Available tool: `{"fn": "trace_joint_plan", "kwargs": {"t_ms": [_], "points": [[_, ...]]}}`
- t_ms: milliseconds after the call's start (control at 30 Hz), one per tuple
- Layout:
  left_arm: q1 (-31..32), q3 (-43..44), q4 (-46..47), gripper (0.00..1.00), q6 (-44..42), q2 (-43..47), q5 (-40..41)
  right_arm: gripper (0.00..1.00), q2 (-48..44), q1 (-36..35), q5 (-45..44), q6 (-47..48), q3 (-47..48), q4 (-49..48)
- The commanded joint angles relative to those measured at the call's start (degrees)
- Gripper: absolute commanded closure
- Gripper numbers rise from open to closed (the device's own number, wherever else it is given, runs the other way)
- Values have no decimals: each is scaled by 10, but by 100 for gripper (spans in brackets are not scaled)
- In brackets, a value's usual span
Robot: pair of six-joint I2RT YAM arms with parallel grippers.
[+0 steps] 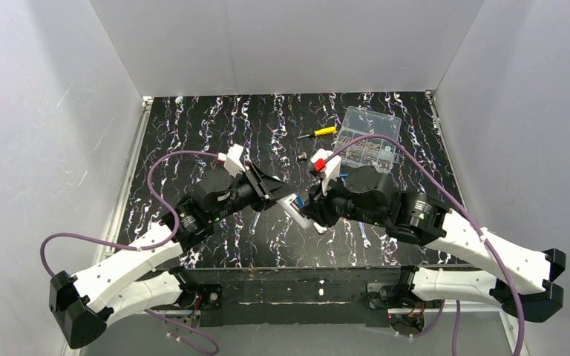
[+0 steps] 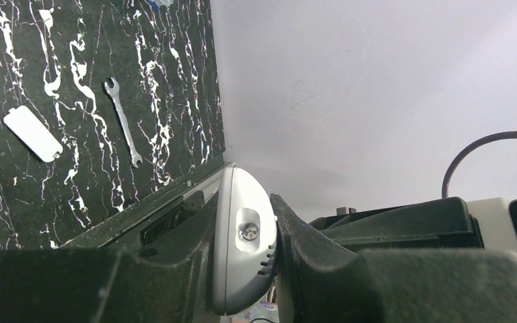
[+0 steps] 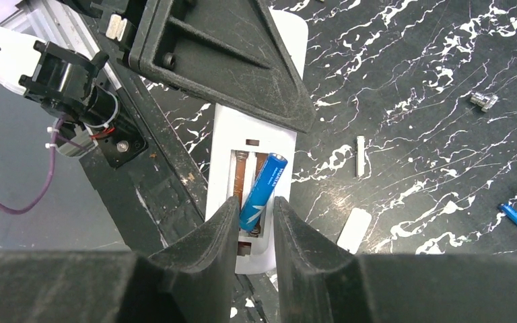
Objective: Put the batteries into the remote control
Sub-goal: Load the battery into the remote control.
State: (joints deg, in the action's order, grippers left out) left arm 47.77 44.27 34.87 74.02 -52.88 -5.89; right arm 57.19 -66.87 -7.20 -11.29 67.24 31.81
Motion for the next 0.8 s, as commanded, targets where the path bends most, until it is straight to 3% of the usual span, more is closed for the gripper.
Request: {"fn": "trace_joint_plan", "kwargs": {"t_ms": [0, 767], "points": [[-1, 4, 63, 100, 9, 6, -10, 68, -15, -6, 12, 21, -11, -33], [-1, 10, 68, 100, 11, -3, -27, 72, -12, -5, 4, 37, -14, -60]]}}
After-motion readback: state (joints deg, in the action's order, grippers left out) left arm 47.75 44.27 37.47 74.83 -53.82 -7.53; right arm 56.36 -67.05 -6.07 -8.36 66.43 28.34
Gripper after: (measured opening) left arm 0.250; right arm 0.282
